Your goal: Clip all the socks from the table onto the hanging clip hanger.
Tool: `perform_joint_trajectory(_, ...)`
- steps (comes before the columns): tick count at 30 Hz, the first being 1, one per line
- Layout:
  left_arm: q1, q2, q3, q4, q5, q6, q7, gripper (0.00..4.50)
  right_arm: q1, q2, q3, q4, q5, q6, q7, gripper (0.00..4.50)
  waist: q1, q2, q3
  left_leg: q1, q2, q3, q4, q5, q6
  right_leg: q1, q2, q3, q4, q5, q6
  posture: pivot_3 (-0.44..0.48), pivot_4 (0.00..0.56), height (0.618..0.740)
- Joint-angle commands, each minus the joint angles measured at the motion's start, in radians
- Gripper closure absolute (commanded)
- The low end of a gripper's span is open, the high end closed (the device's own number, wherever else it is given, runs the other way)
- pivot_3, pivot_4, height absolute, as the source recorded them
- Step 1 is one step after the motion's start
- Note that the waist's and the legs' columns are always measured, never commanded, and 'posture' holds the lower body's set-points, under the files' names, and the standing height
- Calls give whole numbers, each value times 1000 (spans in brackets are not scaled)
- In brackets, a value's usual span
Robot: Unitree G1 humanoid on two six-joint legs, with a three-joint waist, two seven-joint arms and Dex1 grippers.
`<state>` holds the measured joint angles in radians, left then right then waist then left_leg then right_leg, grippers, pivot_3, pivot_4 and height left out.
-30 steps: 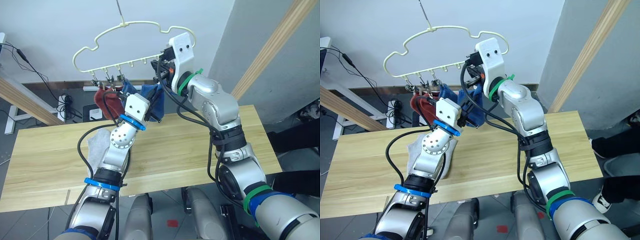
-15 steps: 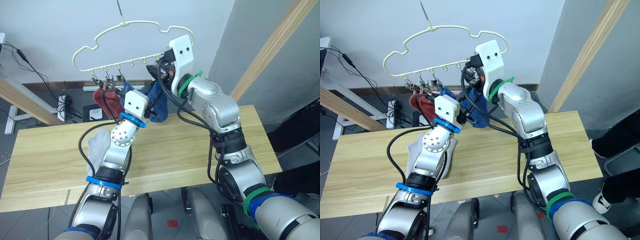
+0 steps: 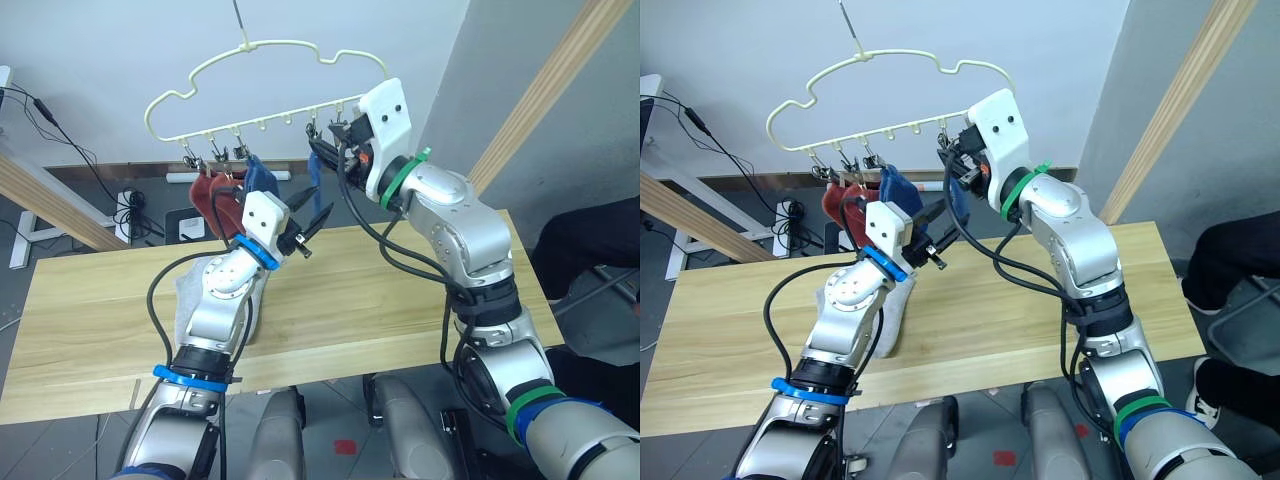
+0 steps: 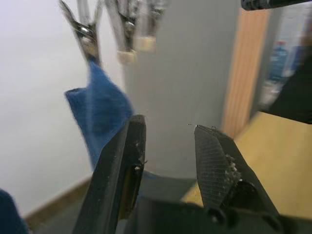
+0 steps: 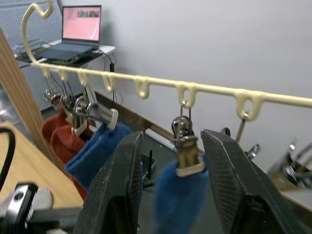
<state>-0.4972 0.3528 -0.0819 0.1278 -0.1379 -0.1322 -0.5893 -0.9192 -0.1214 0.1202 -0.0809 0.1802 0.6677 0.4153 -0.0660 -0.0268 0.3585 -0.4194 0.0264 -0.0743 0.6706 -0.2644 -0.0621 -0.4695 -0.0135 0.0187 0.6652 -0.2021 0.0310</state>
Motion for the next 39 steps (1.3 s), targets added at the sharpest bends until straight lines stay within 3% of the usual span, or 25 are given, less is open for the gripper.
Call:
perform_joint_trajectory(1,2,71,38,-104,-101,121,-106,2648,26,-21,-8,-97,7,-14,1,2539,-1,0,0,0,0,0,0,0,0,0,0,0,0,0,0,-95,362,740)
perform_joint_trajectory(7,-36,191,101,-200,-255,380,-206,2648,51,-22,-18,-86,-17,-13,-62,2539,-5,0,0,0,1,0,0,0,0,0,2,0,0,0,0,-92,359,740)
perform_joint_trajectory(13,-90,232,147,-251,-341,529,-229,2648,13,4,-20,16,-42,-34,-118,2539,-6,0,0,0,1,0,0,0,0,0,2,1,-1,0,0,-81,351,740)
perform_joint_trajectory(39,-192,257,184,-253,-358,619,-234,2648,-132,61,17,279,-78,-185,-64,2539,-4,0,0,-1,1,0,-1,0,0,-2,2,1,-1,0,0,-57,349,740)
